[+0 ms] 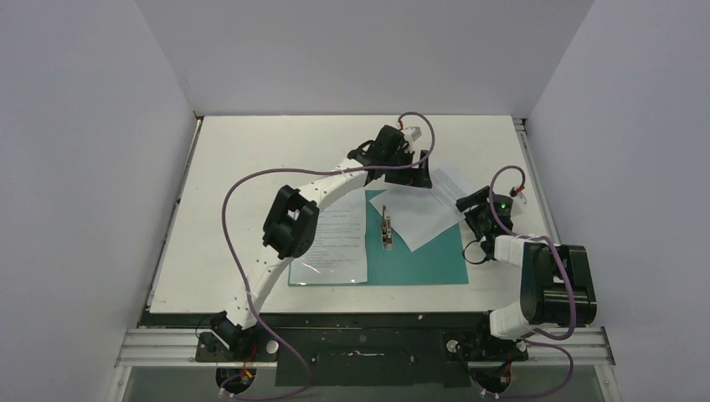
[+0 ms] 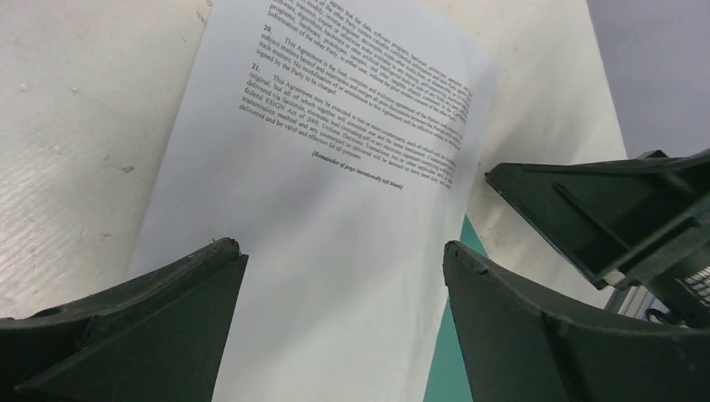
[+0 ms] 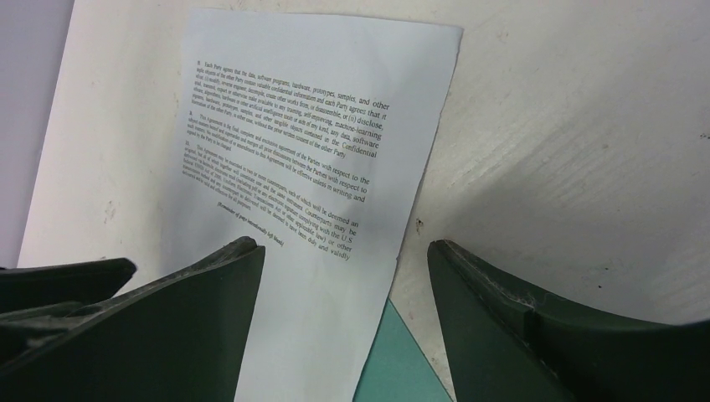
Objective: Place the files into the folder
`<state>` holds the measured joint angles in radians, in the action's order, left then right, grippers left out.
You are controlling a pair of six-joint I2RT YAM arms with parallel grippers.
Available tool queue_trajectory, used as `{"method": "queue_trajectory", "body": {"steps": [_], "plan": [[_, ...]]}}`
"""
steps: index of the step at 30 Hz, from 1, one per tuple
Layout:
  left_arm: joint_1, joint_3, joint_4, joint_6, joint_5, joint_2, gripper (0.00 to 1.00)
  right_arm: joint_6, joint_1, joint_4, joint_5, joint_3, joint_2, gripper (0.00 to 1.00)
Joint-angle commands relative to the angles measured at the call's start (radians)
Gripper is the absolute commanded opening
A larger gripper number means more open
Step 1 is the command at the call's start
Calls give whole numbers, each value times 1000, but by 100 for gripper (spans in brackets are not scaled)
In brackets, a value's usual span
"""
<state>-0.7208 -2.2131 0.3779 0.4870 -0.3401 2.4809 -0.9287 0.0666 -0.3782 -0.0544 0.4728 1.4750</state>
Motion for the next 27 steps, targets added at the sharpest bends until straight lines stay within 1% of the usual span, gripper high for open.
{"method": "queue_trajectory", "body": {"steps": [1, 11, 20, 22, 24, 26, 27], "plan": [[-15, -88, 24, -13, -31, 65, 88, 27, -3, 76, -43, -45, 10, 74], [-33, -103, 20, 3, -74, 133, 88, 24, -12, 40, -74, -71, 20, 75], [-74, -103, 13, -13, -114, 153, 88, 24, -14, 5, -94, -88, 43, 73], [-81, -102, 3, -11, -132, 152, 88, 23, -14, -3, -98, -92, 47, 72], [-87, -103, -7, -9, -153, 149, 88, 22, -14, -9, -101, -96, 51, 68], [-95, -103, -10, -12, -157, 145, 88, 22, -14, -10, -104, -98, 51, 61], [-97, -101, -10, -13, -154, 143, 88, 20, -14, -11, -105, -99, 49, 56]]}}
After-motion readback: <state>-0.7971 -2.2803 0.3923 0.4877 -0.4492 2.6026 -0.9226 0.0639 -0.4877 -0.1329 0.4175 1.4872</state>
